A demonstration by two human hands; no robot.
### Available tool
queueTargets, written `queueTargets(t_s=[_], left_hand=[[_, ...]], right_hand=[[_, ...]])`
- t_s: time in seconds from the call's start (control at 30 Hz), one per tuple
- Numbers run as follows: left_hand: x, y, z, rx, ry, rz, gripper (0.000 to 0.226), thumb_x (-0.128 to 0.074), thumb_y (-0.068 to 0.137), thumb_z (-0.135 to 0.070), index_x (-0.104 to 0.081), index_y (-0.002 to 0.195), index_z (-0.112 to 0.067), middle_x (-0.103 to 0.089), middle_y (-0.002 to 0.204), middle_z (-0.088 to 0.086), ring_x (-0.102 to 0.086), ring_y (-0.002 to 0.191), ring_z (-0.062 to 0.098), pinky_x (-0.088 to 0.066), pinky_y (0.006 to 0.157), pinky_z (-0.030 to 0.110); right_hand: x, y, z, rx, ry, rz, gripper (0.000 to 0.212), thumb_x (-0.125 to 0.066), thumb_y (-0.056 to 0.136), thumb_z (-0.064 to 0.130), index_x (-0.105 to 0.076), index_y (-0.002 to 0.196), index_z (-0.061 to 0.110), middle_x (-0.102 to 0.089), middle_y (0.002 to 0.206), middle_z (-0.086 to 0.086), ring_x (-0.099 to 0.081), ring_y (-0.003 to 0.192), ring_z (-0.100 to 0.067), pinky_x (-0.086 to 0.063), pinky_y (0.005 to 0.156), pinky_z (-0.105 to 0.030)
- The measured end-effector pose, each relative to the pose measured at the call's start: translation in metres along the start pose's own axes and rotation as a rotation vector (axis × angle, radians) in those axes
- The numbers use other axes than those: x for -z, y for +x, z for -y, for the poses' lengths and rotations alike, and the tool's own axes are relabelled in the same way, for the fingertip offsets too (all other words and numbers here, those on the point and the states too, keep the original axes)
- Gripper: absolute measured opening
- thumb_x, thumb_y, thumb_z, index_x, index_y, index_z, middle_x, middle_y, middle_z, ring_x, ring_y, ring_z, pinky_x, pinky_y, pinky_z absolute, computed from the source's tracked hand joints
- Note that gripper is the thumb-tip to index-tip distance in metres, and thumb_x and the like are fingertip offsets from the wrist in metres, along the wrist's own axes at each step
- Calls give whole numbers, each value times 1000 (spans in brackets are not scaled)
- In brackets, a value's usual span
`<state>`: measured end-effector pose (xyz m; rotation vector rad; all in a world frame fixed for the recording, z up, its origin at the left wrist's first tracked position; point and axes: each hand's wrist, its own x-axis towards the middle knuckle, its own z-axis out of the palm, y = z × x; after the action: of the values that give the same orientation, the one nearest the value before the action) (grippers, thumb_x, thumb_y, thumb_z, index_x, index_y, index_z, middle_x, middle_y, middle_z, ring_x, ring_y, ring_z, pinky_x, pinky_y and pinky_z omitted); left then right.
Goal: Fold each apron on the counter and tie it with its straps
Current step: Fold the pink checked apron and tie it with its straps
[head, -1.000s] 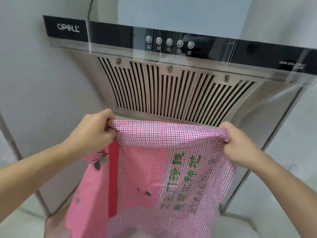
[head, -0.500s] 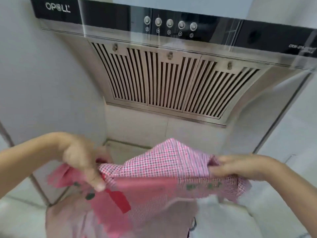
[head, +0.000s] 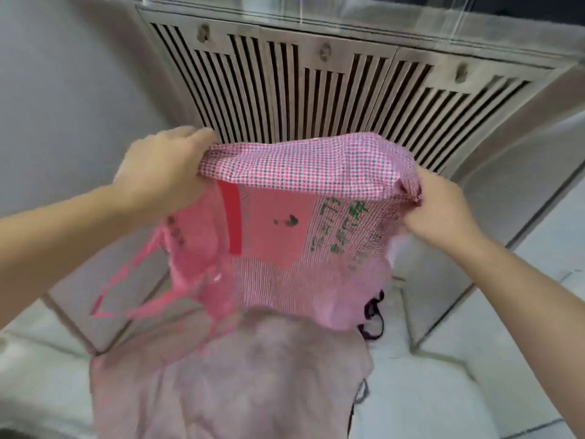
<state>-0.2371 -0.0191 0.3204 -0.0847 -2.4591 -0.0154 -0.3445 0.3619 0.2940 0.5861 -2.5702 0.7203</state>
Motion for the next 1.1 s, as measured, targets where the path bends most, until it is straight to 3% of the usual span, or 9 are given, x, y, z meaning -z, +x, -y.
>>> queueTargets(t_s=[0.17, 0.33, 0.5, 0.57, 0.63, 0.73, 0.87, 0.97, 1.1], left_hand=[[-20, -33, 5, -138, 3, 173, 40, -81, 78, -29, -60, 112, -25, -63, 102, -1, -68, 85, 34, -54, 60, 41], [-78, -123, -4, -292, 68, 735, 37, -48, 94, -47, -49, 131, -44, -66, 118, -12, -69, 105, 20, -48, 73, 34], [-149, -248, -15, -350, -171, 1237, 35, -43, 88, -28, -42, 117, -47, -66, 117, -7, -65, 109, 19, -52, 87, 36], [-168, -287, -24, -322, -216, 1371, 30, -41, 86, -38, -47, 115, -39, -66, 116, -5, -64, 109, 20, -52, 88, 35], [-191, -322, -27, -281, -228, 1497, 36, -45, 85, -42, -57, 117, -29, -67, 114, -3, -64, 109, 20, -50, 88, 33], [-206, -345, -28, -146, -306, 1560, 26, -59, 85, -42, -62, 107, -27, -63, 91, -13, -65, 93, 9, -49, 76, 24], [-215, -344, -27, -35, -380, 1624, 24, -66, 72, -39, -60, 95, -38, -66, 87, -18, -63, 81, -3, -49, 65, 12], [-221, -326, -11, 60, -396, 1498, 22, -74, 67, -37, -56, 81, -36, -66, 85, -15, -62, 77, -2, -47, 62, 13], [-222, -295, 9, 449, -568, 1059, 30, -88, 63, -28, -66, 83, -27, -70, 76, -12, -63, 69, 2, -46, 60, 19]], right_hand=[[-13, -26, -18, 85, 84, 99, 34, -65, 71, 4, -65, 90, 31, -64, 87, 9, -57, 78, -4, -45, 63, -34], [-72, -123, -60, 130, -91, 409, 22, -74, 68, 20, -57, 82, 26, -54, 85, 7, -57, 85, -20, -46, 68, -41], [-164, -270, -96, 83, -227, 960, 26, -66, 71, 30, -69, 96, 36, -63, 97, 16, -63, 102, -10, -47, 88, -24], [-183, -307, -107, -112, -117, 993, 29, -74, 67, 49, -75, 96, 52, -69, 93, 26, -65, 94, 11, -43, 87, -7], [-206, -345, -118, -217, -54, 1045, 35, -70, 80, 48, -69, 112, 61, -69, 116, 26, -64, 108, 7, -44, 95, -10], [-223, -389, -124, -217, 43, 1176, 51, -61, 92, 40, -48, 111, 85, -59, 142, 22, -58, 125, -1, -44, 111, -24], [-220, -396, -127, -392, 52, 1111, 57, -65, 89, 26, -56, 141, 49, -56, 133, 29, -56, 120, 1, -43, 103, -18], [-206, -386, -135, -536, 27, 997, 37, -68, 77, 26, -64, 102, 53, -73, 104, 18, -69, 99, -7, -54, 87, -28], [-187, -363, -137, -928, 278, 630, 28, -83, 78, -3, -64, 80, 18, -67, 69, 3, -63, 67, -11, -44, 63, -27]])
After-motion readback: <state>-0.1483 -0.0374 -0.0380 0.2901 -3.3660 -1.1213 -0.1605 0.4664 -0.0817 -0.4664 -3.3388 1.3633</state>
